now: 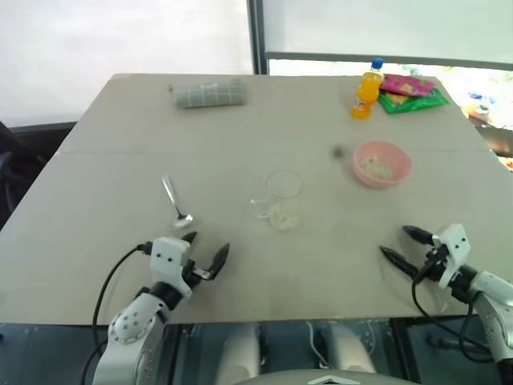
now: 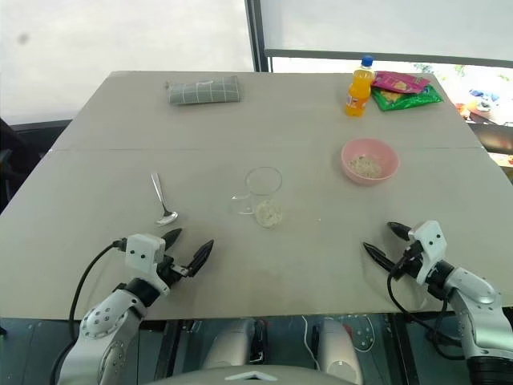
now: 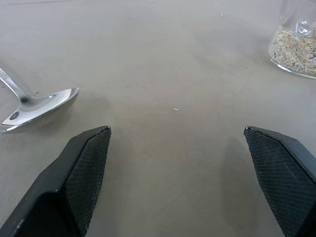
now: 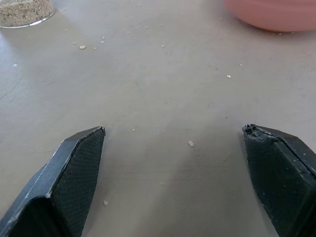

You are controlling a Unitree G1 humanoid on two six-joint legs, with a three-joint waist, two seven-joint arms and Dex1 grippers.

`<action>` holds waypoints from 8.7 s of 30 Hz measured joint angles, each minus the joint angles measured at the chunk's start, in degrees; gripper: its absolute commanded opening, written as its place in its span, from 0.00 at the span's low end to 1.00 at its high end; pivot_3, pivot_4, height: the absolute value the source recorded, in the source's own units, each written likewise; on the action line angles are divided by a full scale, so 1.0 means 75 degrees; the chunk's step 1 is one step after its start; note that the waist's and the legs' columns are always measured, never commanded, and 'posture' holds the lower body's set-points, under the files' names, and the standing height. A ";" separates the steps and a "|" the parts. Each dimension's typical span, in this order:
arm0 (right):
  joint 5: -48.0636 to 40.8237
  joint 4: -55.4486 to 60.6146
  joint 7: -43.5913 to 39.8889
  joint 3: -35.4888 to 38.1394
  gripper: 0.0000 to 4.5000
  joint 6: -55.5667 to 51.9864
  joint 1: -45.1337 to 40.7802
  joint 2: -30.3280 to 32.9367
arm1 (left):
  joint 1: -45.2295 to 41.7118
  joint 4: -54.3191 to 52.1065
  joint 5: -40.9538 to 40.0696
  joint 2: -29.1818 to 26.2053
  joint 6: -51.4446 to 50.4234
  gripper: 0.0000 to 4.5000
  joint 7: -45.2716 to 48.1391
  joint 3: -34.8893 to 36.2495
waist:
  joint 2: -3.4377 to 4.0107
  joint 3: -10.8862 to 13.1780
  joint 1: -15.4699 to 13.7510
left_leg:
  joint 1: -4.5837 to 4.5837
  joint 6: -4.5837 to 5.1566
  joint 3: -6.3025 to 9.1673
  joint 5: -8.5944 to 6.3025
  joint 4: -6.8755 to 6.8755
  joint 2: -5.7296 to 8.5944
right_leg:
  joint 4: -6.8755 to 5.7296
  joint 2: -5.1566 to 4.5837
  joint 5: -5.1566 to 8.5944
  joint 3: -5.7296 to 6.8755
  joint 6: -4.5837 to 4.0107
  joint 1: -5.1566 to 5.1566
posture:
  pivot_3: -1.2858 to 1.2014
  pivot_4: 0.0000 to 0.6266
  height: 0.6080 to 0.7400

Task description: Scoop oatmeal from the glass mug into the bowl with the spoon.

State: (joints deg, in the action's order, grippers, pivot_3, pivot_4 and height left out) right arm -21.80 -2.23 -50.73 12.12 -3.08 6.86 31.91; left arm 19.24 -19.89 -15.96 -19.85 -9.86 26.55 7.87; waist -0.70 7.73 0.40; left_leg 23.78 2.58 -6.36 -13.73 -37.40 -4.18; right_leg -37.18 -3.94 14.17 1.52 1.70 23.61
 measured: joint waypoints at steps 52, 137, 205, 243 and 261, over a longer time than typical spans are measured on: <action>-0.1745 0.2731 -0.0875 -0.0112 1.00 -0.2799 -0.1416 0.1538 | -0.3621 -0.1761 -0.0880 0.0231 -0.5339 0.99 -0.3420 0.1265 | -0.0090 0.0128 -0.0136 | 0.0026 0.0034 0.0027 0.0023 0.0007 0.0013 | 0.0013 0.0059 -0.0019 0.0010 0.0027 -0.0007 | 0.52 0.24 1.00; -0.4896 -0.0450 0.3721 -0.0074 1.00 -0.6156 -0.8246 -0.3364 | -0.6303 0.0304 0.0452 -0.1052 -0.1113 0.01 0.0995 -0.1130 | -0.0113 0.0168 -0.0044 | 0.0133 -0.0008 0.0000 0.0049 -0.0080 0.0002 | -0.0099 0.0061 -0.0026 0.0042 0.0032 0.0085 | 0.52 0.24 1.00; -0.5866 0.0212 0.9926 0.3453 0.00 -0.4778 -0.6950 -0.3023 | -0.1727 -0.1188 0.1683 -0.0827 0.0478 0.62 -0.0037 -0.1023 | 0.0007 0.0176 0.0072 | 0.0125 0.0016 -0.0002 0.0037 -0.0081 -0.0003 | -0.0104 0.0061 -0.0026 0.0022 0.0032 0.0088 | 0.52 0.24 1.00; -0.5923 0.0769 0.9316 0.2384 0.00 -0.4871 -0.6512 -0.2495 | -0.3897 0.0996 0.1646 0.0351 0.0341 0.01 -0.0586 -0.1439 | 0.0038 0.0159 0.0062 | 0.0124 0.0017 -0.0003 0.0038 -0.0090 -0.0003 | -0.0106 0.0068 -0.0028 0.0016 0.0036 0.0085 | 0.52 0.24 1.00; -0.5432 0.2279 0.5733 -0.0258 0.00 -0.5590 -0.7188 -0.1102 | -0.7460 0.4458 0.1671 0.0589 0.0106 0.01 -0.0083 -0.1640 | 0.0030 0.0167 0.0016 | 0.0148 0.0015 -0.0005 0.0039 -0.0096 -0.0001 | -0.0078 0.0079 -0.0028 0.0023 0.0038 0.0087 | 0.52 0.24 1.00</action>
State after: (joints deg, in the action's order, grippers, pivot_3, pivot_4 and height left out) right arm -62.54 14.87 -7.73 10.18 -45.00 -47.06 23.65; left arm -36.72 13.54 -3.43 -15.43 -9.07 25.92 -4.44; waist -0.47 8.99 0.52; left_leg 24.89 2.69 -6.40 -13.45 -38.12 -4.19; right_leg -37.76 -3.35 13.96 1.69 1.99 24.26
